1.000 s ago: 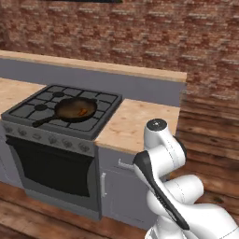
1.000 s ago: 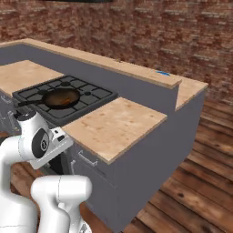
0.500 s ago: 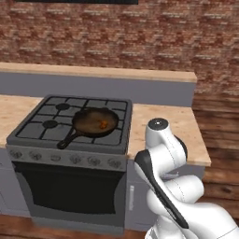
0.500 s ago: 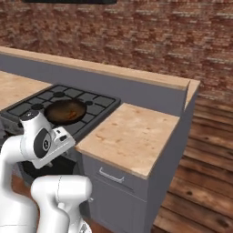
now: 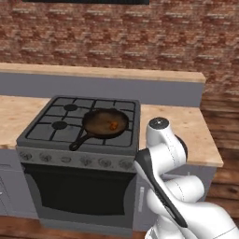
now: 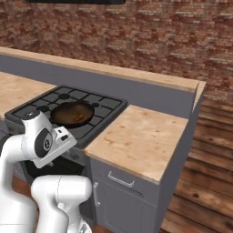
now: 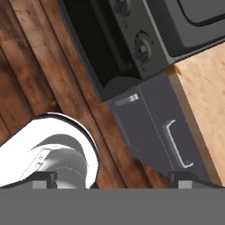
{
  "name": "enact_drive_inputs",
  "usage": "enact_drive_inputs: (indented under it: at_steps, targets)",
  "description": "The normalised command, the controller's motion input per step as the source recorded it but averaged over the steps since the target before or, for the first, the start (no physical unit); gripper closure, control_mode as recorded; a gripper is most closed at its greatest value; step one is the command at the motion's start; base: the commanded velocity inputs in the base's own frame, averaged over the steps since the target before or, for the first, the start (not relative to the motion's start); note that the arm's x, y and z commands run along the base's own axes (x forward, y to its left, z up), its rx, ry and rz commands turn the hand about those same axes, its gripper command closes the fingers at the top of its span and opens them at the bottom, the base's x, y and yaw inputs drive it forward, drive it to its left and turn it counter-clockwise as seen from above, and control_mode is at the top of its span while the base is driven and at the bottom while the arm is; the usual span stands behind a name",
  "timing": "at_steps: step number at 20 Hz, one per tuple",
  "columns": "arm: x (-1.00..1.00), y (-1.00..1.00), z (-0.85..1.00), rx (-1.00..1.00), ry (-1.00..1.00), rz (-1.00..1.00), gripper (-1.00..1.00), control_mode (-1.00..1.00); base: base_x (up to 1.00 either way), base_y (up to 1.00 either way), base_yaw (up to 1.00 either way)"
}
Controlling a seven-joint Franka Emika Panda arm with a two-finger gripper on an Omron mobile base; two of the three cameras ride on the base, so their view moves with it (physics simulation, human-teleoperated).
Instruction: Take the chicken drumsticks from the pan and place one on each plate on the dining counter.
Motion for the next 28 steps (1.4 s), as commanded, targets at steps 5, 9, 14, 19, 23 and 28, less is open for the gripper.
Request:
enact_drive_inputs:
  at_steps: [5, 9, 14, 19, 23, 28]
  targets:
    - [0.0, 0.0, 0.0, 0.0, 0.0, 0.0, -1.0, 1.0, 0.46, 0.32, -0.12]
    - [0.0, 0.0, 0.0, 0.0, 0.0, 0.0, -1.0, 1.0, 0.46, 0.42, -0.15]
    - [0.0, 0.0, 0.0, 0.0, 0.0, 0.0, -1.0, 1.0, 0.38, 0.39, -0.2]
    - [0.0, 0.0, 0.0, 0.0, 0.0, 0.0, -1.0, 1.0, 0.41, 0.37, -0.24]
    - [0.0, 0.0, 0.0, 0.0, 0.0, 0.0, -1.0, 1.0, 0.43, 0.34, -0.25]
    - [0.0, 0.0, 0.0, 0.0, 0.0, 0.0, -1.0, 1.0, 0.5, 0.27, -0.25]
